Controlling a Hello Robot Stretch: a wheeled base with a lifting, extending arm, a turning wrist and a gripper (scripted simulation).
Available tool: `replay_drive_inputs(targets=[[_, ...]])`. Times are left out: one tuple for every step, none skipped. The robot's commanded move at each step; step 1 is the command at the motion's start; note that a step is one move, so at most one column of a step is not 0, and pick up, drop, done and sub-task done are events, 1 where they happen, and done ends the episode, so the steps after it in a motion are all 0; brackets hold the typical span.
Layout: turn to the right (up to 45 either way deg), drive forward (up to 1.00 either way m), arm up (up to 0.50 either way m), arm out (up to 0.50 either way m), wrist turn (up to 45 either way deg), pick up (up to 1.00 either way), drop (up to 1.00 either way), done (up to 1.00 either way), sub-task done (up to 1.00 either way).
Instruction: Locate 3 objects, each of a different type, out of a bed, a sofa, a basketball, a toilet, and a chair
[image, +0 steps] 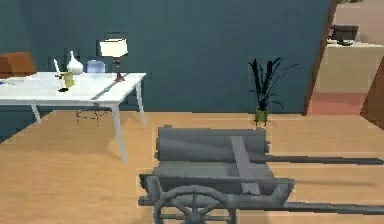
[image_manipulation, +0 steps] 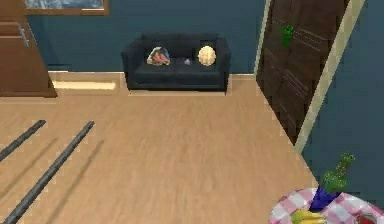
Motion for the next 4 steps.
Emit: replay_drive_inputs(targets=[[0.0,0.35,0.00,0.00,0.0,0.00,0.00,0.00,0.00],[-45.0,0.00,0.00,0.00,0.0,0.00,0.00,0.00,0.00],[-45.0,0.00,0.00,0.00,0.0,0.00,0.00,0.00,0.00],[-39.0,0.00,0.00,0.00,0.0,0.00,0.00,0.00,0.00]])
